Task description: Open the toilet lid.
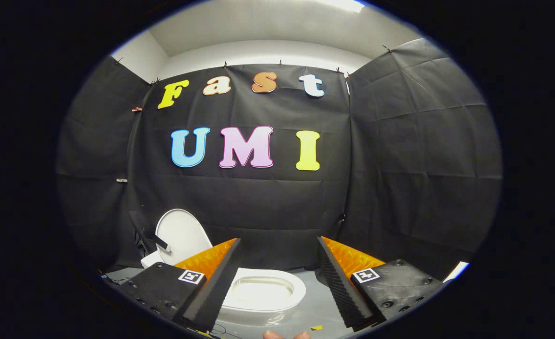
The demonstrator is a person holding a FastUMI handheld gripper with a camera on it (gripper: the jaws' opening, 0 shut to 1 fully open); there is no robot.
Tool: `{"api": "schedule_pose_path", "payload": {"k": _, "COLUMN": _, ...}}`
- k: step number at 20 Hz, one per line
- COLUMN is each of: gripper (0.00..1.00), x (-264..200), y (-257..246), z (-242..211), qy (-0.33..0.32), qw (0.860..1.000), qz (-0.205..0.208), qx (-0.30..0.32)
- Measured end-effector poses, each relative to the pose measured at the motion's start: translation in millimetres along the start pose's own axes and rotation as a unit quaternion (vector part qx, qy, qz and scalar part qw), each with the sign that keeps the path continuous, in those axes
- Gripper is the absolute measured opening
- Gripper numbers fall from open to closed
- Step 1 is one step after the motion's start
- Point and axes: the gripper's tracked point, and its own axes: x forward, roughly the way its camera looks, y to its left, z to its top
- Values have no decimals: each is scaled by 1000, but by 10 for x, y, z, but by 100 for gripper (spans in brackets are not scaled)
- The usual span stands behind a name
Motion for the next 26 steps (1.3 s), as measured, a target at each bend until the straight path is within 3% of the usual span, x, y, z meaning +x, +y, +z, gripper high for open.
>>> {"api": "schedule_pose_path", "payload": {"k": 10, "gripper": 98, "x": -268, "y": -278, "z": 115, "qy": -9, "qw": 1000, "qz": -2, "qx": -6}}
{"api": "schedule_pose_path", "payload": {"k": 16, "gripper": 98, "x": -418, "y": -268, "z": 257, "qy": -15, "qw": 1000, "qz": 7, "qx": 24}}
{"api": "schedule_pose_path", "payload": {"k": 26, "gripper": 98, "x": -539, "y": -288, "z": 403, "qy": -33, "qw": 999, "qz": 2, "qx": 22}}
